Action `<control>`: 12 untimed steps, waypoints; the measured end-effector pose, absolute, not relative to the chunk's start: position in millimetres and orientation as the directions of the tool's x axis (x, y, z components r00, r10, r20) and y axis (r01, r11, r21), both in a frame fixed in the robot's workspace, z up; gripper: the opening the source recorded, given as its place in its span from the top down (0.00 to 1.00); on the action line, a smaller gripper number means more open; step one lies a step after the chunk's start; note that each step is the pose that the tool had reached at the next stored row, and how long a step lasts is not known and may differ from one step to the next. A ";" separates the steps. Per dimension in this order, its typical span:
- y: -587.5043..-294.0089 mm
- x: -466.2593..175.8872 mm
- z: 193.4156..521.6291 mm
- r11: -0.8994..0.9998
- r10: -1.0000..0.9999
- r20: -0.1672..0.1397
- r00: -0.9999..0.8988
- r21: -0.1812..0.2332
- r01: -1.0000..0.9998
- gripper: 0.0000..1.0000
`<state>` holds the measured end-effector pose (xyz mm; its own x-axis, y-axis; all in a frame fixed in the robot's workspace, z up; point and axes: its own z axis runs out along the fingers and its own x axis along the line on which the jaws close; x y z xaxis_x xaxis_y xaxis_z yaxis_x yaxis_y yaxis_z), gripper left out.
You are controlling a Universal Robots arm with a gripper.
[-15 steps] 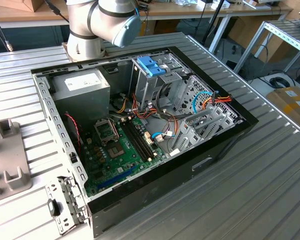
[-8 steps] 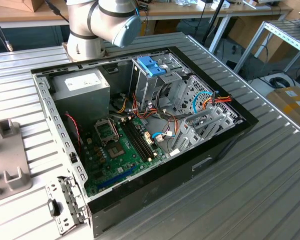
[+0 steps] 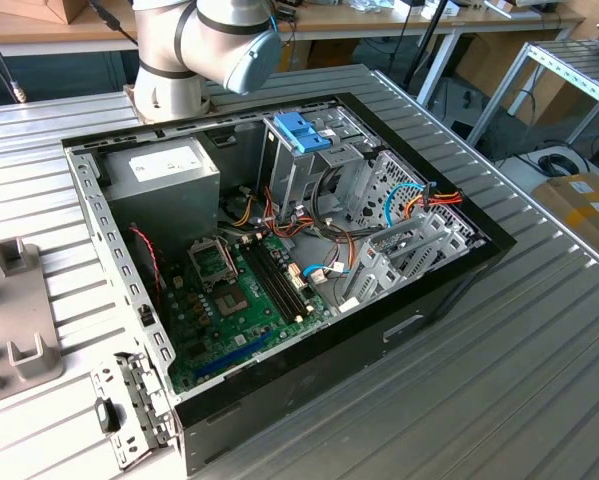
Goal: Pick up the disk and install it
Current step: 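Pick up the disk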
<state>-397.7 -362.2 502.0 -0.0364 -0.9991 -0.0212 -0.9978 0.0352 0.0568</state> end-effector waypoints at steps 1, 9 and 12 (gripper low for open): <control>-362.2 -397.6 502.0 0.035 -0.999 -0.021 -0.036 0.057 -0.998 0.63; -362.2 -395.9 502.0 0.035 -0.999 -0.021 -0.036 0.057 -0.998 0.63; -362.2 -395.3 502.0 0.035 -0.999 -0.021 -0.036 0.057 -0.998 0.63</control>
